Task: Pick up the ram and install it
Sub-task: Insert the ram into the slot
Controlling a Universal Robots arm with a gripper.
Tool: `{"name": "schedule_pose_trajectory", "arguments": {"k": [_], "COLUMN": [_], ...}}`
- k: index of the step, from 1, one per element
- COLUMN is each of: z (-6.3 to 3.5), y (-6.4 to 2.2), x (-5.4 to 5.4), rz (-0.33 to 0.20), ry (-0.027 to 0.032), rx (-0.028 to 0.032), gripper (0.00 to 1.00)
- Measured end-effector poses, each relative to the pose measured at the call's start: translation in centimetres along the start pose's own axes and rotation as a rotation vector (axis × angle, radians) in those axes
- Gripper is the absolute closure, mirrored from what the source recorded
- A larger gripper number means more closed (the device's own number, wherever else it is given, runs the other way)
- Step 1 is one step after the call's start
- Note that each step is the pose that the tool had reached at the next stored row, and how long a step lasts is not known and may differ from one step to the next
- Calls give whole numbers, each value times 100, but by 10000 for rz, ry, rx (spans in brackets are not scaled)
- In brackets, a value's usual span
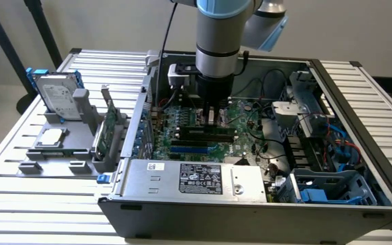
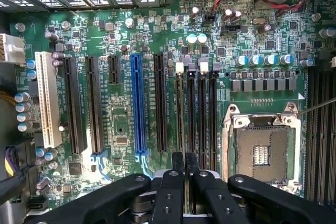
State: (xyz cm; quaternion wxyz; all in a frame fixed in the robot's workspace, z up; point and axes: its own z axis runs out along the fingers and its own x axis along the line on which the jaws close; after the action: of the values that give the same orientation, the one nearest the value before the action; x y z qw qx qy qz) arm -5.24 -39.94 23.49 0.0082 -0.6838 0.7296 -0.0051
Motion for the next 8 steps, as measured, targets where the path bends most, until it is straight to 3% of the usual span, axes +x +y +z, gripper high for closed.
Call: {"name": "schedule_pose_trajectory", "arguments": {"k": [8], "z": [26], "y": [2], "x": [-3], "rz": [1], "ry": [2], "rx": [-1], "gripper": [86]}}
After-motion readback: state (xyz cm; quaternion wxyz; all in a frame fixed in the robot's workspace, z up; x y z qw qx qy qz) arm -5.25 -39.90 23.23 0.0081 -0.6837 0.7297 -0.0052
